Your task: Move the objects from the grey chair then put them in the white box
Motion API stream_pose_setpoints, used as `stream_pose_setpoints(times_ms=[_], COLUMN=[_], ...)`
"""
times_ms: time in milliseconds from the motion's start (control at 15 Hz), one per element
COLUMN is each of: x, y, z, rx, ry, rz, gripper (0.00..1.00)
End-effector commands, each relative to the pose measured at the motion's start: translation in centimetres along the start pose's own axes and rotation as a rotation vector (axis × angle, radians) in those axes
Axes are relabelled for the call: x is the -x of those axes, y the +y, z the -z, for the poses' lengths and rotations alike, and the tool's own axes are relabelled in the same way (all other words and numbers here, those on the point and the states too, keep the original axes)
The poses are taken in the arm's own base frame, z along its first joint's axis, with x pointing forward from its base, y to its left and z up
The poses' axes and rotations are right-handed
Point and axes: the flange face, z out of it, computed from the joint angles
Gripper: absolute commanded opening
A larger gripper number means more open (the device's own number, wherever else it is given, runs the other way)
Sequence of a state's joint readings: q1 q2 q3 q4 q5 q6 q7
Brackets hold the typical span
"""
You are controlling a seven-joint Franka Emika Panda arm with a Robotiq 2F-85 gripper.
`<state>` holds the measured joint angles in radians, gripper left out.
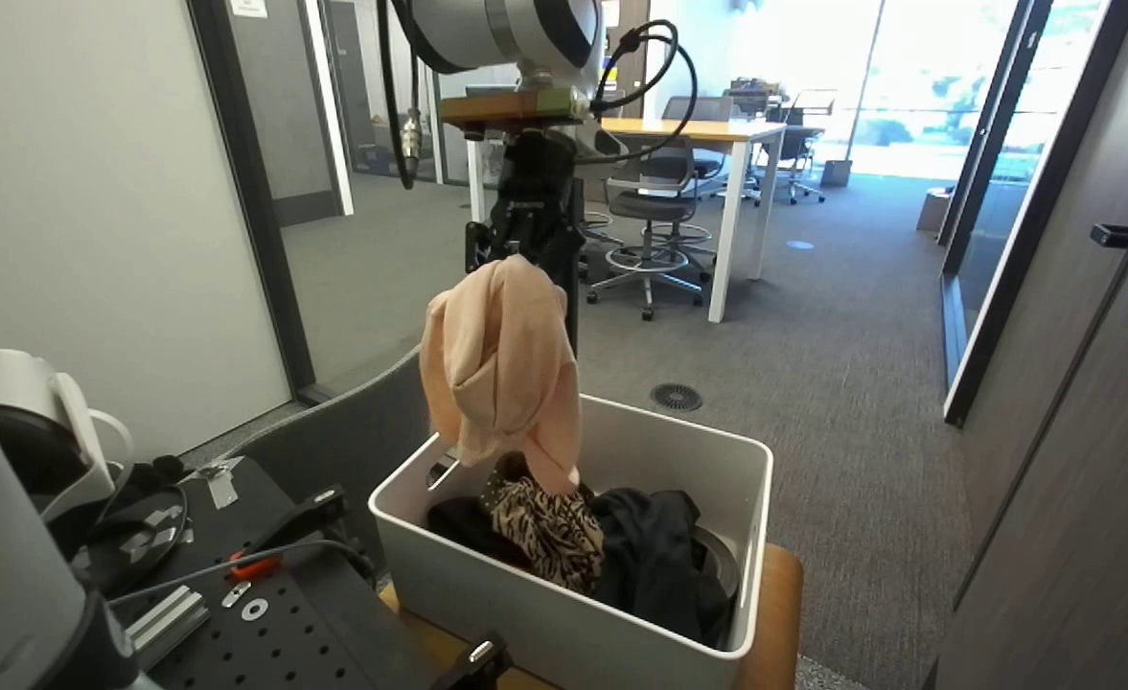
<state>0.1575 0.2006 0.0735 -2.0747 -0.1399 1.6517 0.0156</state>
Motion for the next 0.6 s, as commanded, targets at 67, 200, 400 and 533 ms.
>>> stream_pose_setpoints(times_ms=[67,200,400,533], x=[6.1,7.9,8.5,6.7], y=[10.1,15.6,21.7,22.7], z=[-2.4,-4.2,-6.5,-6.8], rx=[-0.069,-0.091,-0.134,-0.177], ry=[0.096,0.164,0.306,0.381], rz=[-0.104,-0.147,-0.228,-0.264], gripper=[0.10,0.10,0.10,0.09])
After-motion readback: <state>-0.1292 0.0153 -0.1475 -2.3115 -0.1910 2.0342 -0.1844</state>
